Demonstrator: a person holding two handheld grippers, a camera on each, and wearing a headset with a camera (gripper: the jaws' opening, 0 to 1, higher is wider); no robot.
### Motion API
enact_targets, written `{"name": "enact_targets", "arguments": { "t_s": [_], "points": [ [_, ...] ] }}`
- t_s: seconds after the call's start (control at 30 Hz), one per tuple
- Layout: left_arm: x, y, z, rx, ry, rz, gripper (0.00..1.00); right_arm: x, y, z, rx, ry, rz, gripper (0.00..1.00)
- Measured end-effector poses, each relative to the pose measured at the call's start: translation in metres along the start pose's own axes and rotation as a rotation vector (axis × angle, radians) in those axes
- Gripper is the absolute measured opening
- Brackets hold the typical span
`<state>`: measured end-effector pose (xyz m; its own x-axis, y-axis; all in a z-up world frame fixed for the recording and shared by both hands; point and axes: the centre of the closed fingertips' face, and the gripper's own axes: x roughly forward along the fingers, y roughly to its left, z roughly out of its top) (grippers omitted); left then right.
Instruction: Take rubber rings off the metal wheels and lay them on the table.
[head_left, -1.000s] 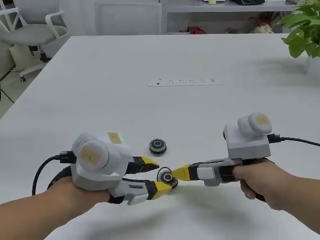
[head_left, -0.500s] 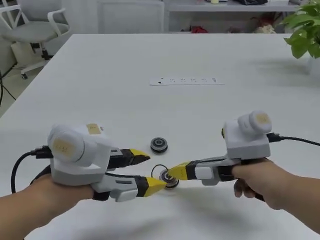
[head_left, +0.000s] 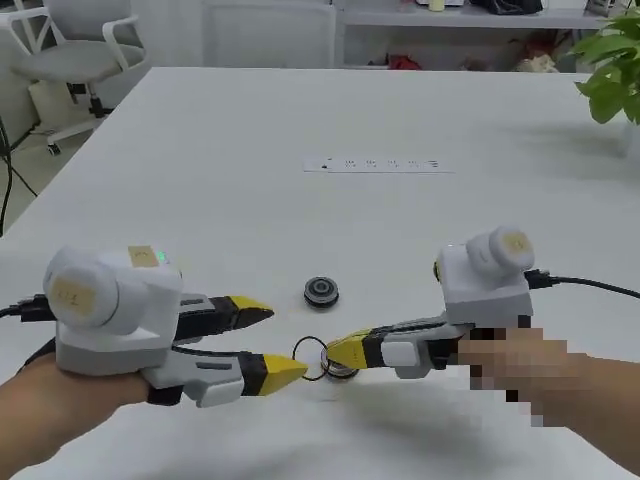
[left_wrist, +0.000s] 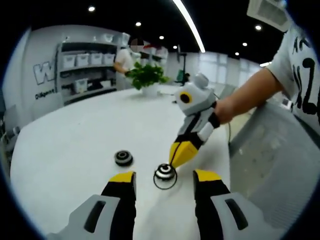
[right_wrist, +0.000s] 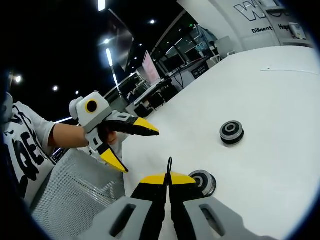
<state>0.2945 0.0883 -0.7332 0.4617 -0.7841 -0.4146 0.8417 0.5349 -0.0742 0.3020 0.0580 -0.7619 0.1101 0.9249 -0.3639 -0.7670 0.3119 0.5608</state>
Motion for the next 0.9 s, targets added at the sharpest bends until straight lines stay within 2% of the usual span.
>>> {"name": "enact_targets", "arguments": {
  "t_s": [0.37, 0.73, 0.9],
  "points": [
    [-0.017, 0.002, -0.006, -0.015, -0.003, 0.025, 0.48, 0.013, 0.011, 0.002, -0.039, 0.009, 0.036, 0.0],
    [-0.028, 0.005, -0.01, -0.019, -0.002, 0.044, 0.5, 0.026, 0.021, -0.006, -0.037, 0.044, 0.071, 0.0],
    [-0.03, 0.003, -0.012, -0.021, -0.001, 0.045, 0.53, 0.032, 0.023, -0.011, -0.042, 0.064, 0.08, 0.0]
  ]
}}
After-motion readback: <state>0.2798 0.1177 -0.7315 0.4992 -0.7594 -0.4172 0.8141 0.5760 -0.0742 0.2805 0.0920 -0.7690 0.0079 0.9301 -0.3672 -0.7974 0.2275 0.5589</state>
